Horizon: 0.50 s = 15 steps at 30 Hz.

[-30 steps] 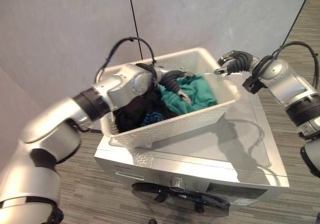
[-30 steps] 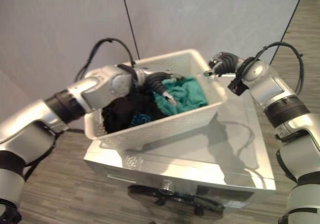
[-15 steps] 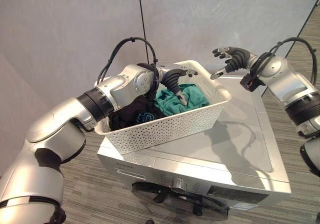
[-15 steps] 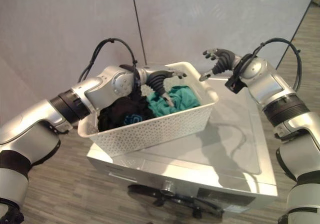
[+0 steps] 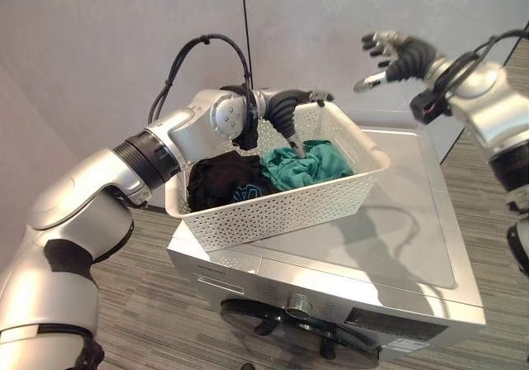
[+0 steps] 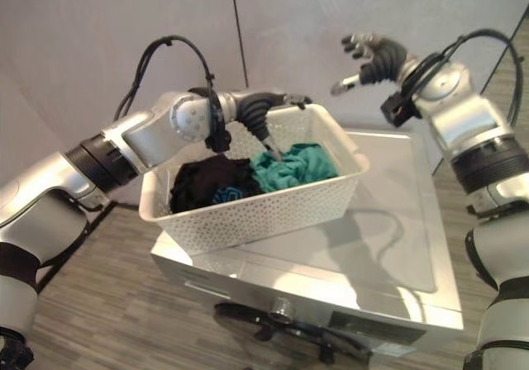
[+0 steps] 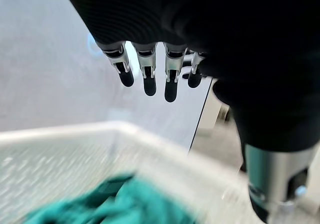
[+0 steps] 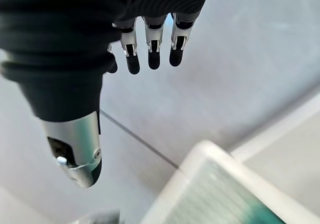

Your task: Grab the laundry basket,head to the washer,open it,put in the laundry and shut it.

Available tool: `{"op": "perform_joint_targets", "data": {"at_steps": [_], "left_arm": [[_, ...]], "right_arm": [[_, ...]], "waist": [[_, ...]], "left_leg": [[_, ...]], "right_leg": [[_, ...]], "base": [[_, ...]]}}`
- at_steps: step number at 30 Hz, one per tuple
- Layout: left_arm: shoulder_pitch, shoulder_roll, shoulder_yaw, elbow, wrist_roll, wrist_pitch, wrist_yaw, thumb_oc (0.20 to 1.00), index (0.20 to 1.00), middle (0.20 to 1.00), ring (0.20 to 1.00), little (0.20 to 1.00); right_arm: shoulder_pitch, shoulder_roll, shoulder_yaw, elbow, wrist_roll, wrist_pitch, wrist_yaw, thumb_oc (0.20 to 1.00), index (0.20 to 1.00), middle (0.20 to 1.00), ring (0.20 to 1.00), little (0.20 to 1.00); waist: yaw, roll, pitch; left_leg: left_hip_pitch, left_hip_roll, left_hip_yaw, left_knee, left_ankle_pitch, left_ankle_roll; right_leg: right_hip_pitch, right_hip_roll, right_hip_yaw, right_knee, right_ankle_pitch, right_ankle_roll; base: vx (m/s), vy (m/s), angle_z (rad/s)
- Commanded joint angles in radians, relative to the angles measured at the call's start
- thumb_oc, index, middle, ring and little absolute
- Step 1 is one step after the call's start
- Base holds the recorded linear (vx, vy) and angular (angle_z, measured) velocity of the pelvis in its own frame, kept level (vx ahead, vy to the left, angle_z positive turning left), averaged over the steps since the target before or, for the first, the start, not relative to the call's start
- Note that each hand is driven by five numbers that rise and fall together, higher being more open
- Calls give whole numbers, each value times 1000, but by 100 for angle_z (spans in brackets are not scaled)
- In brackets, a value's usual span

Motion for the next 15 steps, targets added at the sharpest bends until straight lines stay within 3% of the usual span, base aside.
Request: {"op": "perform_joint_targets", "data": {"at_steps": [1,6,7,8,9,10,11,12,13,14,15], "left_arm": [[-161,60,44,122,-152,-66,109,1000,1000,1000,1000,1000],[-282,169,76,269,-226,-104,208,1000,1000,1000,1000,1000],[-346,304,76,352,-226,-119,256,1000,1000,1000,1000,1000],[-320,370,105,324,-215,-122,261,1000,1000,1000,1000,1000],[-319,370,106,323,-214,-122,262,1000,1000,1000,1000,1000],[-276,444,148,271,-198,-139,284,1000,1000,1000,1000,1000],[-32,575,373,102,-173,-147,301,1000,1000,1000,1000,1000],[182,634,568,-4,-161,-156,304,1000,1000,1000,1000,1000],[509,671,850,-133,-134,-161,304,1000,1000,1000,1000,1000],[795,671,1086,-242,-117,-161,291,1000,1000,1000,1000,1000],[997,637,1249,-322,-106,-162,275,1000,1000,1000,1000,1000]], "right_arm": [[-140,-97,0,34,100,-96,-62,1000,1000,1000,1000,1000],[-256,-138,80,133,168,-109,-74,1000,1000,1000,1000,1000],[-298,-214,117,130,195,-117,-80,1000,1000,1000,1000,1000],[-267,-264,89,92,206,-119,-79,1000,1000,1000,1000,1000],[-265,-265,87,91,206,-118,-79,1000,1000,1000,1000,1000],[-213,-336,39,46,216,-133,-87,1000,1000,1000,1000,1000],[49,-490,-176,-63,172,-148,-101,1000,1000,1000,1000,1000],[290,-546,-393,-121,147,-153,-108,1000,1000,1000,1000,1000],[701,-539,-766,-206,124,-168,-118,1000,1000,1000,1000,1000],[1137,-459,-1174,-294,107,-179,-123,1000,1000,1000,1000,1000],[1401,-369,-1414,-364,93,-192,-120,1000,1000,1000,1000,1000]], "waist": [[46,-22,-48],[42,-28,-65],[28,-25,-65],[23,-21,-65],[22,-21,-66],[20,-20,-60],[17,-10,-55],[9,-3,-55],[-3,-9,-63],[0,-31,-66],[15,-47,-65]], "left_leg": [[-31,15,32,-2,-15,-26],[-24,18,38,-5,-16,-37],[-22,21,43,-6,-16,-42],[-24,24,42,-8,-13,-42],[-25,24,42,-8,-13,-42],[-23,23,42,-6,-18,-42],[-28,26,38,-9,-16,-41],[-32,26,35,-10,-18,-40],[-26,25,30,-7,-33,-41],[-31,26,22,-7,-36,-40],[-35,26,15,-6,-38,-38]], "right_leg": [[52,-14,-65,145,-133,64],[57,-12,-64,142,-137,64],[57,-9,-59,137,-135,62],[55,-7,-58,132,-132,60],[55,-7,-58,131,-131,60],[55,-9,-54,133,-136,58],[57,-6,-55,124,-138,53],[57,-4,-58,118,-141,51],[65,-4,-59,115,-154,50],[65,-3,-62,111,-158,47],[65,-1,-63,106,-162,43]], "base": [[-5,-13,4],[0,0,0],[-35,-35,-3],[-40,-25,-3],[0,0,0],[-17,-17,4],[-17,-33,1],[7,-52,4],[35,-52,15],[39,-54,25],[-10,-43,27]]}}
